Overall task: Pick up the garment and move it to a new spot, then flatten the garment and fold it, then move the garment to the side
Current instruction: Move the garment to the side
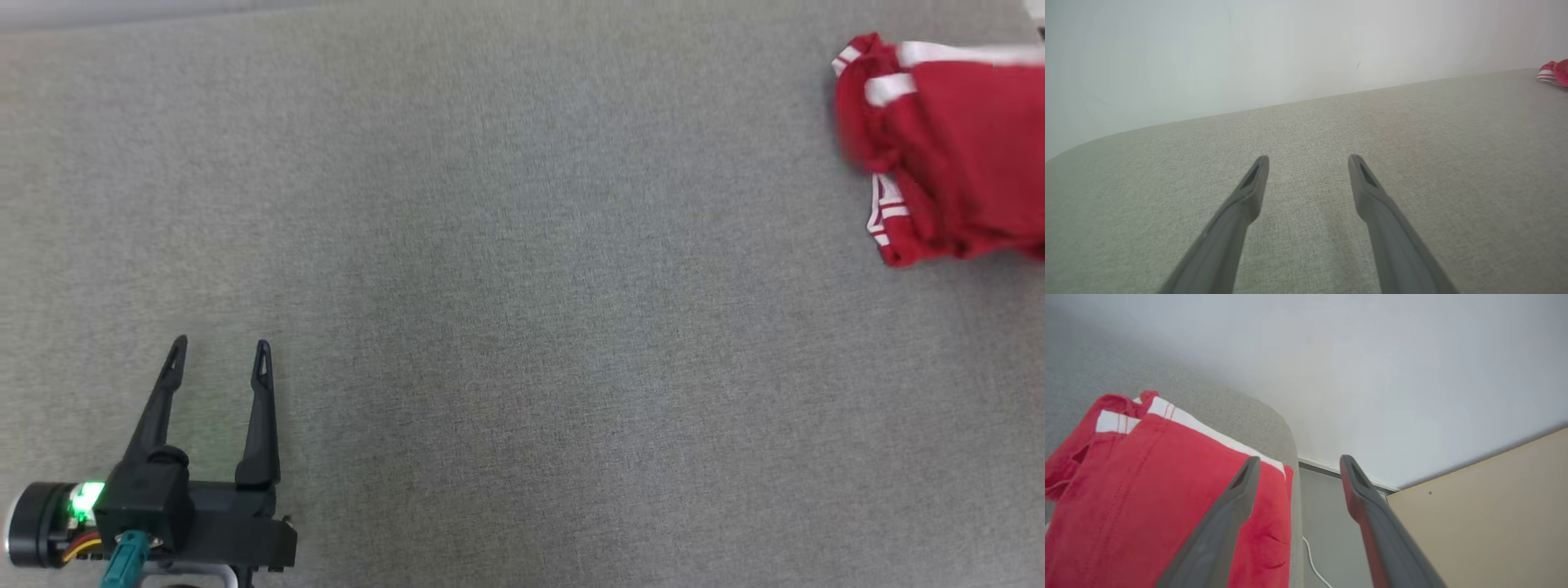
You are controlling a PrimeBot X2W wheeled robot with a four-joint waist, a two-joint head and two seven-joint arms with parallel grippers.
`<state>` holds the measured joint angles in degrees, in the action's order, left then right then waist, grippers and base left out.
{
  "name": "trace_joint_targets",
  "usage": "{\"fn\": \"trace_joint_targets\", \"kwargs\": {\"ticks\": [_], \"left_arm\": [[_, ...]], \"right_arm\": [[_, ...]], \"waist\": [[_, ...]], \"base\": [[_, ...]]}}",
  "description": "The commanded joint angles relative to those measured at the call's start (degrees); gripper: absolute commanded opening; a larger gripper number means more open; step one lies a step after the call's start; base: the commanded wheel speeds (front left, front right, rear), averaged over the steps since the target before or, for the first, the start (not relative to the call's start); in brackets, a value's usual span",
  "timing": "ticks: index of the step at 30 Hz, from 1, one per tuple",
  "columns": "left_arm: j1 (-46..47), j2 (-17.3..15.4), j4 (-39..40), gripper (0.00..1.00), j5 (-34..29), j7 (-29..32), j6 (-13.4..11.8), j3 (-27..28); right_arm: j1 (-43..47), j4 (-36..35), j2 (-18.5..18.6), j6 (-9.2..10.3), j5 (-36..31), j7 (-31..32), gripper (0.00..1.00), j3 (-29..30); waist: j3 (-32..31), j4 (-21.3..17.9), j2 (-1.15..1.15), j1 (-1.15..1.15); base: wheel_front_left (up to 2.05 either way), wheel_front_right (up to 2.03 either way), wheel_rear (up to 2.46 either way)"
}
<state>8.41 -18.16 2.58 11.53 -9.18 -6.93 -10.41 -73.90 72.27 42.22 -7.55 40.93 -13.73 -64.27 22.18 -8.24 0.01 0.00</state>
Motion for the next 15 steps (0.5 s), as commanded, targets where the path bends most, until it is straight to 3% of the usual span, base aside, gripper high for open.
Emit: {"fn": "trace_joint_targets", "kwargs": {"ticks": [1,6,15], "left_arm": [[-0.79,0.64,-0.97,1.00,0.88,-1.00,-0.04,0.15],[-2.42,1.23,-3.16,1.00,2.09,-2.36,-0.06,0.37],[-7.06,2.55,-5.46,1.00,4.13,-4.43,-0.67,0.88]], "right_arm": [[-1.10,0.73,0.37,0.15,2.05,-0.88,1.00,2.92],[0.36,0.14,-1.13,0.15,4.05,-1.47,1.00,7.68],[9.49,-14.58,-2.69,0.15,0.85,-1.51,1.00,21.49]], "waist": [[-2.53,0.66,-0.01,0.00],[-6.56,0.95,-0.01,0.00],[-14.62,2.51,-0.01,0.00]], "base": [[0.00,0.00,0.00],[0.00,0.00,0.00],[0.00,0.00,0.00]]}}
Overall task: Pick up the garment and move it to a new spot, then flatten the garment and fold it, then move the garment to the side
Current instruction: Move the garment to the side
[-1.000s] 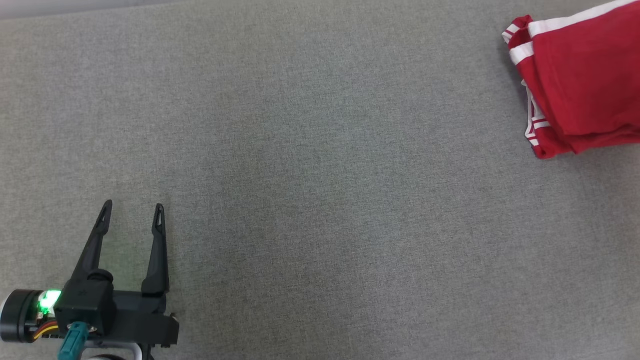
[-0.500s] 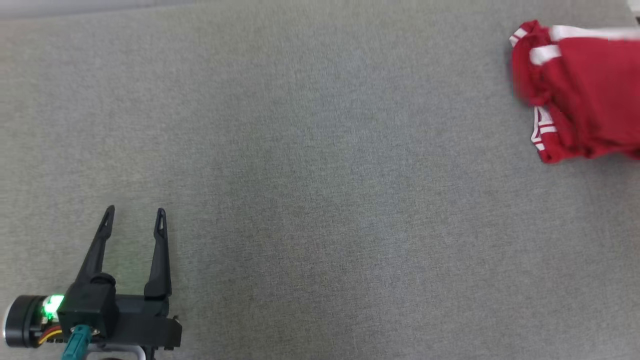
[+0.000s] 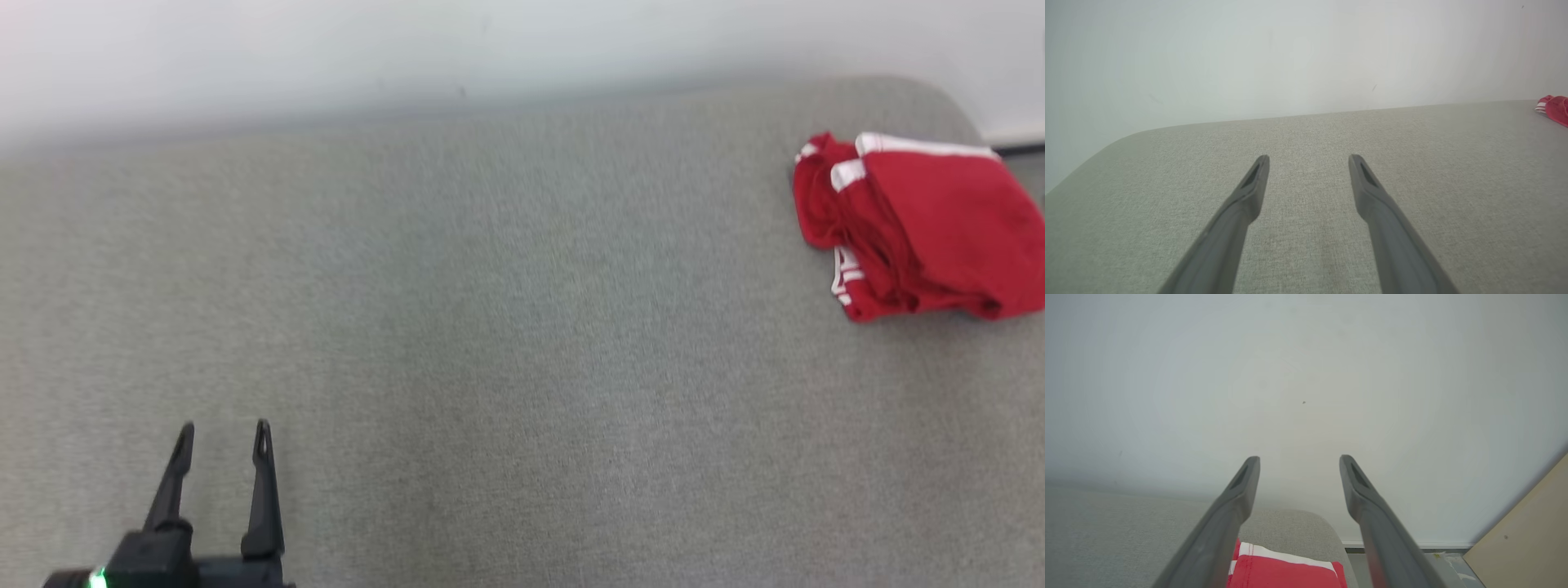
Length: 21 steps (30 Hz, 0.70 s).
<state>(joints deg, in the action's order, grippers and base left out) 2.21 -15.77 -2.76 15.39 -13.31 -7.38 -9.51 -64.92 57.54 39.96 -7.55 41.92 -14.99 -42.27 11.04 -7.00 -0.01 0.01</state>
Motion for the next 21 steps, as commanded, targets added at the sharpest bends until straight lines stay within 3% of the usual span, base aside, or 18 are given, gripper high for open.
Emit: {"fn": "trace_joint_targets", "kwargs": {"ticks": [1,5,14,21], "left_arm": [[-1.43,0.24,-0.05,1.00,0.36,-0.41,-0.24,0.03],[-3.61,0.09,0.21,1.00,0.78,-0.68,-0.64,0.52],[-7.42,-0.60,1.00,1.00,1.49,-1.11,-1.53,1.69],[-8.38,-0.75,0.93,1.00,1.67,-1.25,-1.87,1.92]], "right_arm": [[2.30,-1.48,-1.01,0.15,-0.86,-0.26,1.00,1.58],[11.46,-8.77,-4.00,0.15,-3.82,-0.24,1.00,10.61],[33.42,-22.77,-14.99,0.15,-15.01,-0.16,1.00,28.02],[48.01,-33.91,-23.60,0.15,-24.76,-0.16,1.00,37.01]], "waist": [[-4.16,1.50,0.01,-0.01],[-6.24,2.13,0.01,-0.01],[-9.15,3.06,0.01,-0.01],[-11.17,3.72,0.01,-0.01]], "base": [[0.00,0.00,0.00],[0.00,0.00,0.00],[0.00,0.00,0.00],[0.00,0.00,0.00]]}}
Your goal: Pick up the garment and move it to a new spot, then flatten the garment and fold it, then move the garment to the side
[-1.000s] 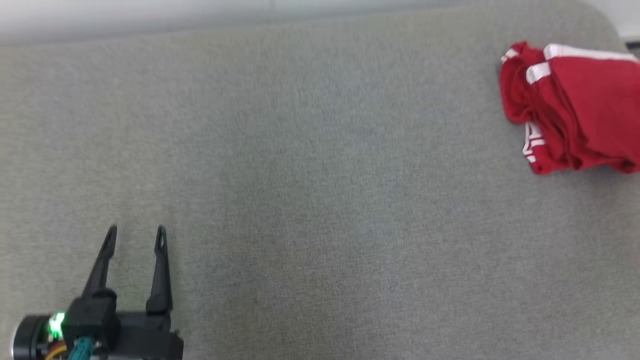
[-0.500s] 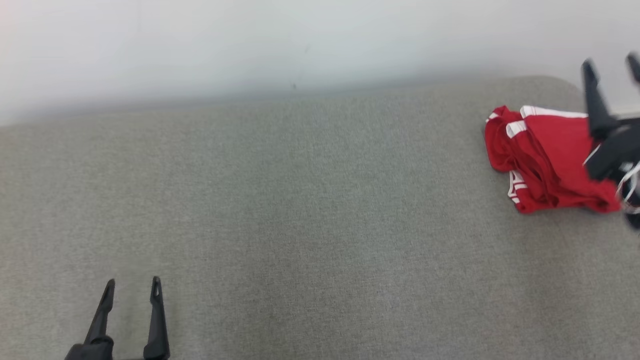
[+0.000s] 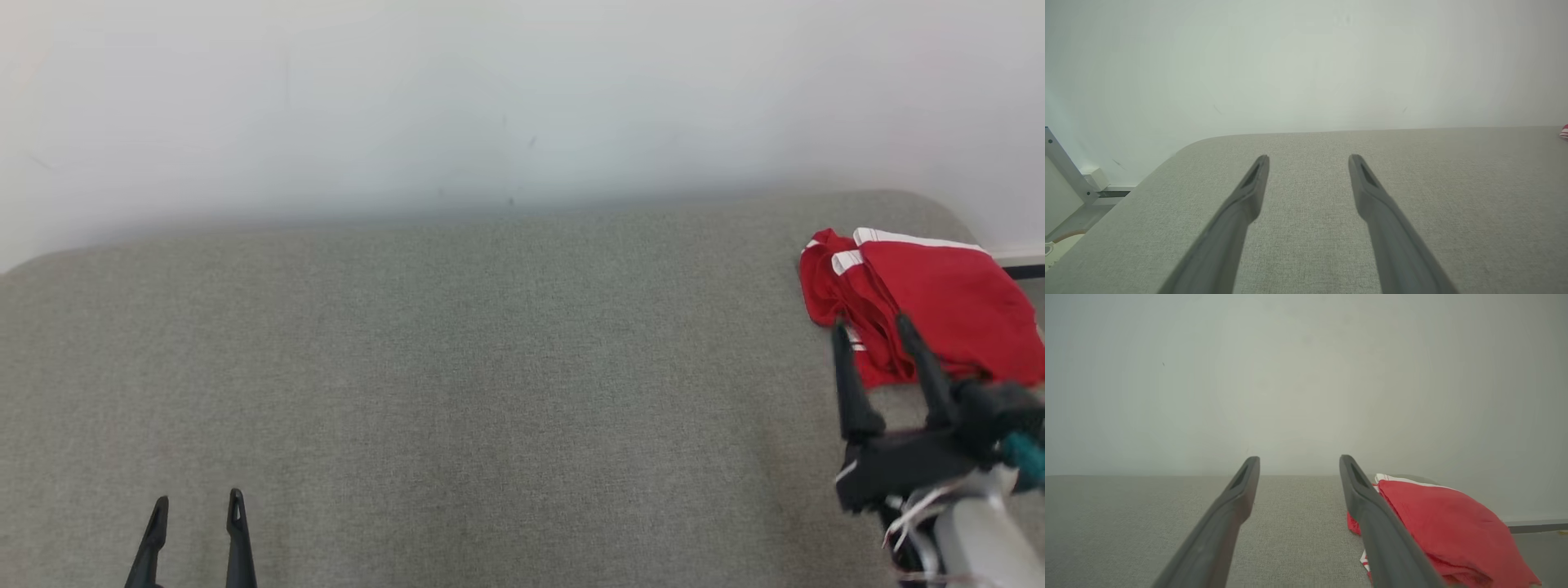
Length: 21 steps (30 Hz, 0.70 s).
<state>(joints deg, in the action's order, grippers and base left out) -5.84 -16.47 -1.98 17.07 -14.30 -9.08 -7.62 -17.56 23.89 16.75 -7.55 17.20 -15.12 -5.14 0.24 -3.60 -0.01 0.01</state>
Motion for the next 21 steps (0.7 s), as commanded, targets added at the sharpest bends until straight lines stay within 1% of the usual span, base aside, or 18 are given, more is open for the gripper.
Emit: {"fn": "trace_joint_targets", "kwargs": {"ticks": [1,9,16,21], "left_arm": [[-0.39,-0.03,0.12,1.00,-0.03,-0.30,-0.16,-0.07],[-1.17,-0.20,-0.59,1.00,-0.59,-0.49,-0.25,-0.49],[-1.47,0.31,-0.83,1.00,-0.66,-0.77,-0.49,-0.32],[-1.71,0.34,-0.57,1.00,-1.21,-0.78,0.06,-0.86]], "right_arm": [[2.60,-1.69,-1.77,0.15,-0.83,-0.02,1.00,0.44],[14.09,-11.50,-9.15,0.15,-8.69,-0.02,1.00,5.73],[19.41,-15.41,-12.33,0.15,-11.87,-0.02,1.00,7.03],[21.15,-16.63,-13.44,0.15,-13.03,-0.03,1.00,5.92]], "waist": [[-0.52,0.46,0.01,-0.01],[-1.66,2.22,0.01,-0.01],[-2.32,2.78,0.01,-0.01],[-2.59,2.67,0.01,-0.01]], "base": [[0.00,0.00,0.00],[0.00,0.00,0.00],[0.00,0.00,0.00],[0.00,0.00,0.00]]}}
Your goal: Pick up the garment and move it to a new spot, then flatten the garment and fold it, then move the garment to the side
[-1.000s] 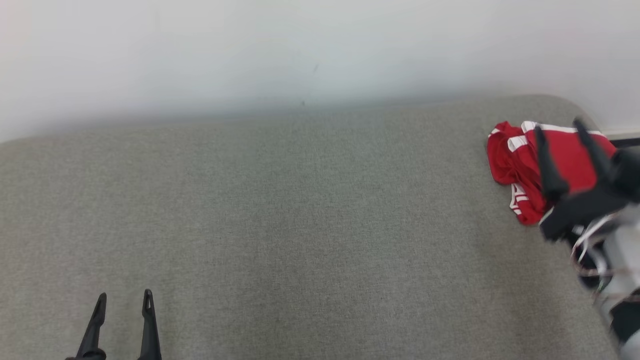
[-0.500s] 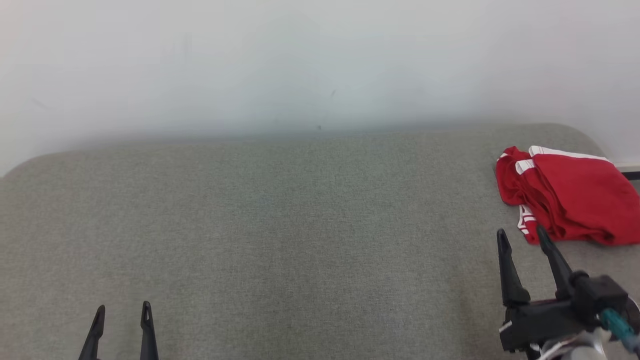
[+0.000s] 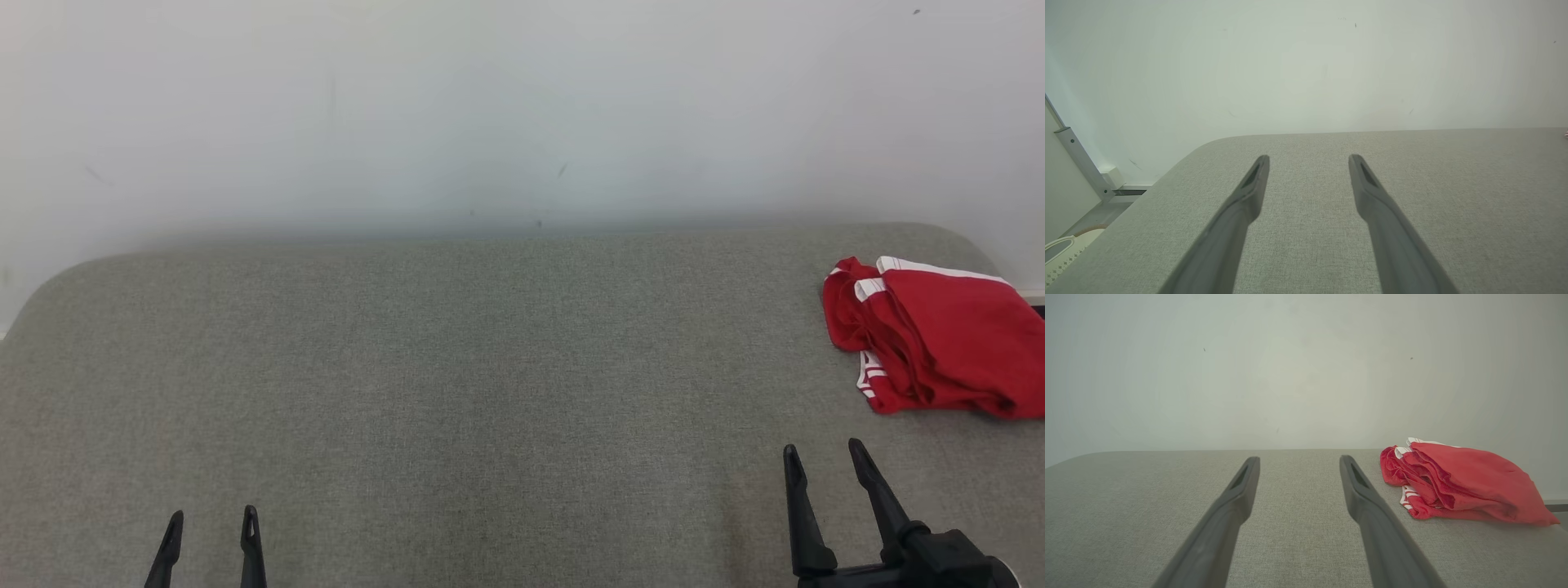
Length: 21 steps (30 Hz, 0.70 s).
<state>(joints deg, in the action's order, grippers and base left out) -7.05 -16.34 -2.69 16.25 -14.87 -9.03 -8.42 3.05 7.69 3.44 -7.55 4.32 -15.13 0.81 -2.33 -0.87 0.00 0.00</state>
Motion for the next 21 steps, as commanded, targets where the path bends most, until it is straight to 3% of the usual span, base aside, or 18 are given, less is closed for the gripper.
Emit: {"fn": "trace_joint_targets", "kwargs": {"ticks": [1,21], "left_arm": [[-0.49,0.17,0.11,1.00,-0.48,-0.24,0.18,-0.06],[-1.27,0.61,-0.43,1.00,-0.77,-0.30,-0.18,0.19]], "right_arm": [[0.60,-0.45,-0.28,0.15,-0.19,-0.02,1.00,-0.24],[0.38,0.30,-0.61,0.15,0.29,-0.02,1.00,-1.50]], "waist": [[-0.05,-0.12,0.00,0.00],[-0.29,-0.98,0.00,0.00]], "base": [[0.00,0.00,0.00],[0.00,0.00,0.00]]}}
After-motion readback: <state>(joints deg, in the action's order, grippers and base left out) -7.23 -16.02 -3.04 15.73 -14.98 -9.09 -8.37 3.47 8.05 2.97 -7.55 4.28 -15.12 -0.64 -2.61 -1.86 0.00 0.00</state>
